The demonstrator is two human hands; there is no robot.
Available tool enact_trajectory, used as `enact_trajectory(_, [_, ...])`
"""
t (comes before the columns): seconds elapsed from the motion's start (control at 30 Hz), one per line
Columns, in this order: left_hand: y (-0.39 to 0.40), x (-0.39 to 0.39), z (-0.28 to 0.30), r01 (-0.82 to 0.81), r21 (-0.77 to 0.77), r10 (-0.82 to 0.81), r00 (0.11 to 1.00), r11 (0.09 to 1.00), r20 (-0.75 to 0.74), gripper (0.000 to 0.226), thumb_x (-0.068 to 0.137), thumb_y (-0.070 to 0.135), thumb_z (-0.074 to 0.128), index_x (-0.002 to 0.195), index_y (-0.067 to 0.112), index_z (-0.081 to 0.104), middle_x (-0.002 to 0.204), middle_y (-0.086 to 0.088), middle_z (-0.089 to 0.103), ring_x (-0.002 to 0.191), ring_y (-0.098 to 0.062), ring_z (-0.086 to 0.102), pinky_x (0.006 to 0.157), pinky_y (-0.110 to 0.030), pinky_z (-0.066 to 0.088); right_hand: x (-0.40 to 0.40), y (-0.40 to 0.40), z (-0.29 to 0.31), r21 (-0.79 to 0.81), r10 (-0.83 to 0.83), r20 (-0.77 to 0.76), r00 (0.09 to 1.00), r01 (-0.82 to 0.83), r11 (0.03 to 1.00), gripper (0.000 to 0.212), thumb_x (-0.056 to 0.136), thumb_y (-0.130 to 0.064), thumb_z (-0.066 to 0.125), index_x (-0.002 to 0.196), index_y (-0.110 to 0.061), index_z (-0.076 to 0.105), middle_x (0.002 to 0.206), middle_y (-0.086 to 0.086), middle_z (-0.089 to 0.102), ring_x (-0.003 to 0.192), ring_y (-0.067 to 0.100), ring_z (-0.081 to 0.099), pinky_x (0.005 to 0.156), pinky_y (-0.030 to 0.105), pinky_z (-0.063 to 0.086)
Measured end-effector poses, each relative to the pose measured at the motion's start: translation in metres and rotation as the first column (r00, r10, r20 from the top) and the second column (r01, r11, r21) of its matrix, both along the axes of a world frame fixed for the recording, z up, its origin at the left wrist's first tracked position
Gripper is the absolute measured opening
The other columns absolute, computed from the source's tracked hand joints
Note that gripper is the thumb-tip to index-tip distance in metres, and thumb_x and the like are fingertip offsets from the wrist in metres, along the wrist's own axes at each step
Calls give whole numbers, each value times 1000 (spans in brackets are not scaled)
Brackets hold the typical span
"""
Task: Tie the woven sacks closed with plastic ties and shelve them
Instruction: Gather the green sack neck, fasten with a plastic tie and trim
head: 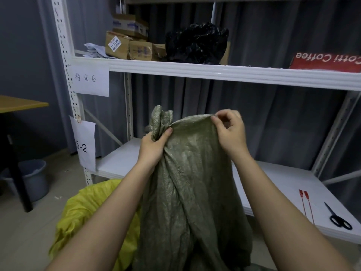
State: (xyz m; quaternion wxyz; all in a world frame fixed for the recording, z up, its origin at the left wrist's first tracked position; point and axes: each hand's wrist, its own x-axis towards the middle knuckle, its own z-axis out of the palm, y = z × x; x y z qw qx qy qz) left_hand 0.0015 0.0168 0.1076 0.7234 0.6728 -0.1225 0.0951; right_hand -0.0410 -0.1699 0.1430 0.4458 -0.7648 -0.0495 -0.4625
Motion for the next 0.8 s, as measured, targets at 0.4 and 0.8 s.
enact_trajectory(0.4, [-30,-18,11,333,213,-361,926,919,109,89,73,64,63,141,20,27,136,3,50,124,-11,49,106,-35,41,-9,39,34,-6,331,-239,913,-342,940,9,88,-13,63,79,-11,61,73,5,59,69,12,53,67,29,45])
enact_trajectory(0.8, [-22,-21,1,299,-76,-299,954,951,7,33,88,8,62,120,3,56,102,-6,70,95,-20,67,84,-33,54,3,5,-42,30,320,-743,588,-449,893,29,96,-9,51,121,-19,59,116,-3,61,103,10,58,86,23,48])
